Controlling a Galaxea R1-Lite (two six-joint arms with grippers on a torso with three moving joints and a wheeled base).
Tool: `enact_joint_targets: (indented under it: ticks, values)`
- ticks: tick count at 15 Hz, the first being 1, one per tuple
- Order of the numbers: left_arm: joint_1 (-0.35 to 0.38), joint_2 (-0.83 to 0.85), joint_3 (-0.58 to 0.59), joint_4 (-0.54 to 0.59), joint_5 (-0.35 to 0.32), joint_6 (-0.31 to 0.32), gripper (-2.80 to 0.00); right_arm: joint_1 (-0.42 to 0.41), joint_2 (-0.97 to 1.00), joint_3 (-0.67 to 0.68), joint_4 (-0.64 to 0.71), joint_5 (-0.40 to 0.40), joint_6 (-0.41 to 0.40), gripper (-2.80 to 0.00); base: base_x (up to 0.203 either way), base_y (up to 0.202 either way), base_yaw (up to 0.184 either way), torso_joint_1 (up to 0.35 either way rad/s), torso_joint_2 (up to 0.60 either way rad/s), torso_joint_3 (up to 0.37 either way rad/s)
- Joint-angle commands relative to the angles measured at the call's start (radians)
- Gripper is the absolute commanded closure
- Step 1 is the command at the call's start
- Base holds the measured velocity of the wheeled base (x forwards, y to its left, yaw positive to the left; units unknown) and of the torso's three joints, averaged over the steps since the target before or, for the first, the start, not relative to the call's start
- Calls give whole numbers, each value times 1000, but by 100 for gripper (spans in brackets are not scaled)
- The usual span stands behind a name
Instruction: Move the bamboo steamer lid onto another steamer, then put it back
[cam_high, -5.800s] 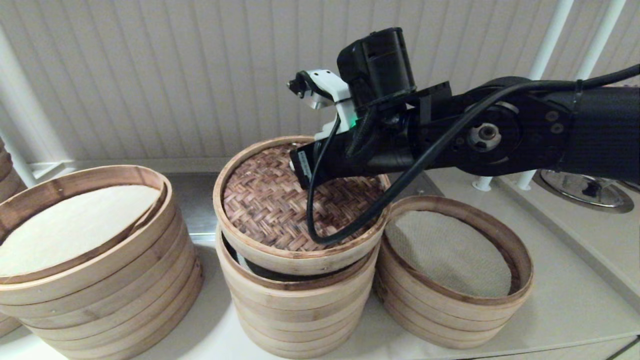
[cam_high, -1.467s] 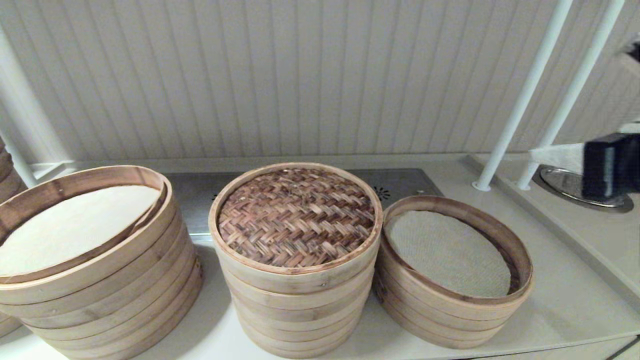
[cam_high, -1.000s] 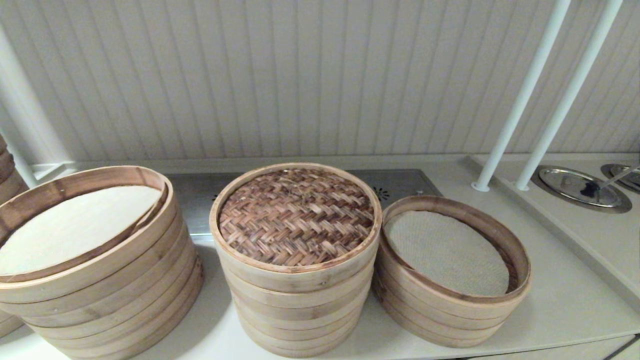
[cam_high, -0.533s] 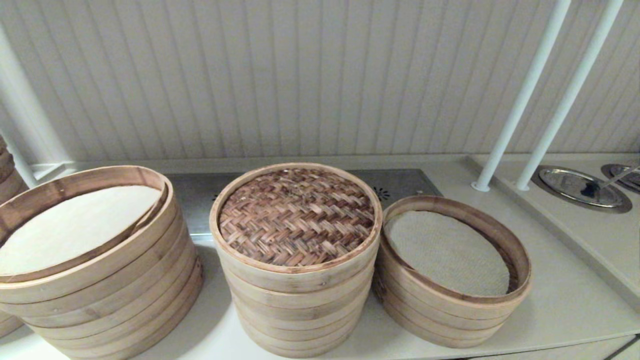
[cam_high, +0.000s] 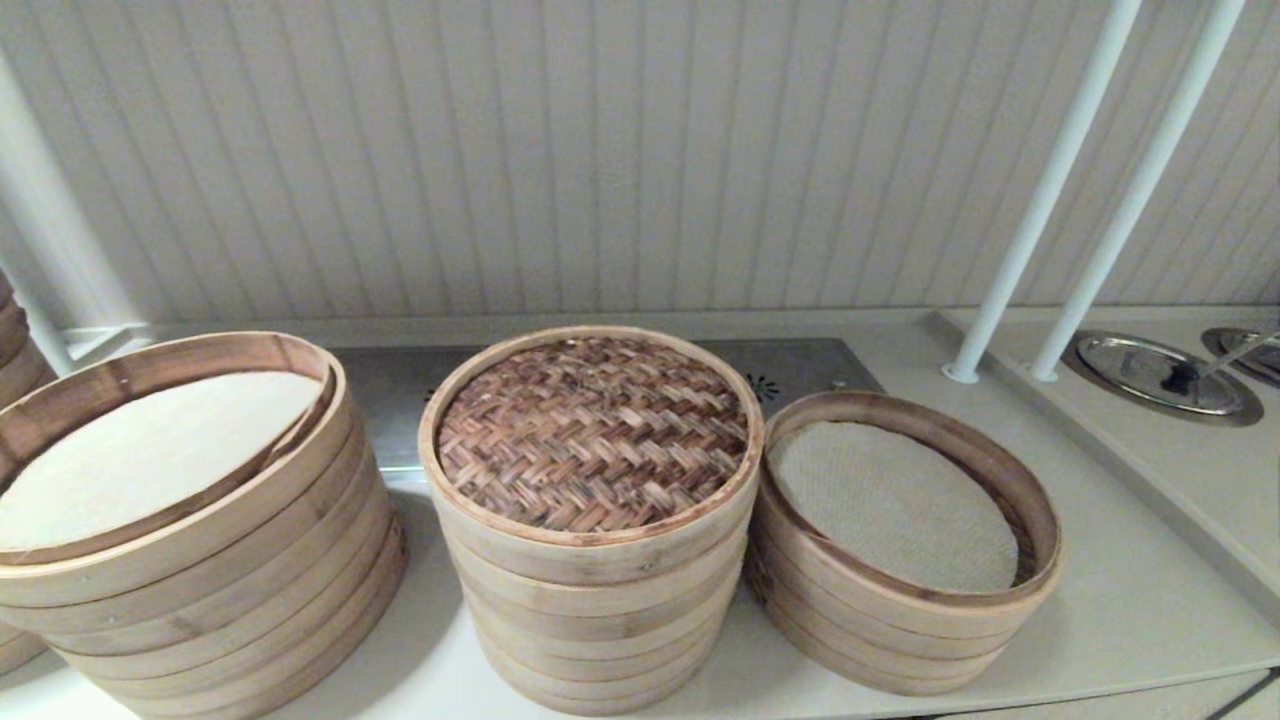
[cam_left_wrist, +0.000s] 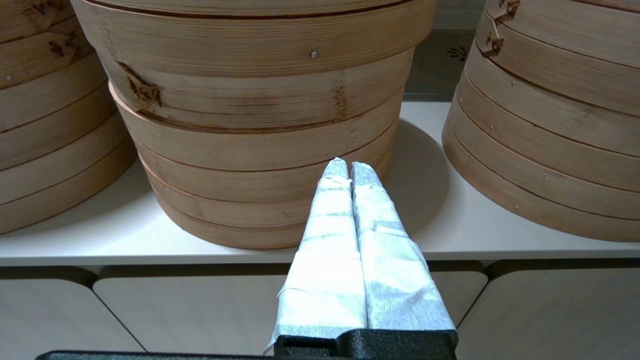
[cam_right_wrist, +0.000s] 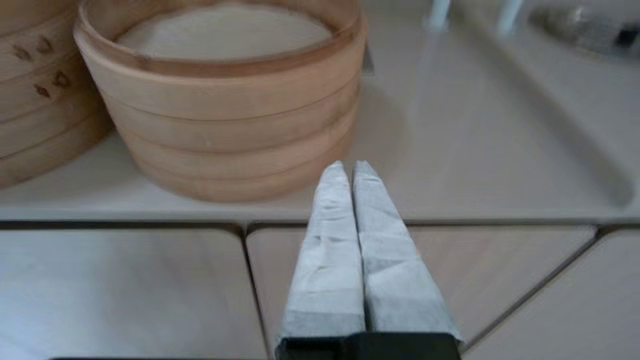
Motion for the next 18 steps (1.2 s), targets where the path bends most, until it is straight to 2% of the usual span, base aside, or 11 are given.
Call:
enact_joint_targets:
  ticks: [1, 9, 18]
  values:
    - [0, 0, 0, 0, 0, 0, 0, 2, -42, 14, 5, 3, -5, 0, 0, 0, 0, 0, 0, 0]
    - [0, 0, 0, 0, 1, 0, 0, 2, -43, 15, 3, -8, 29, 0, 0, 0, 0, 0, 0, 0]
    - [0, 0, 0, 0, 1, 0, 0, 2, -42, 15, 3, -9, 31, 0, 0, 0, 0, 0, 0, 0]
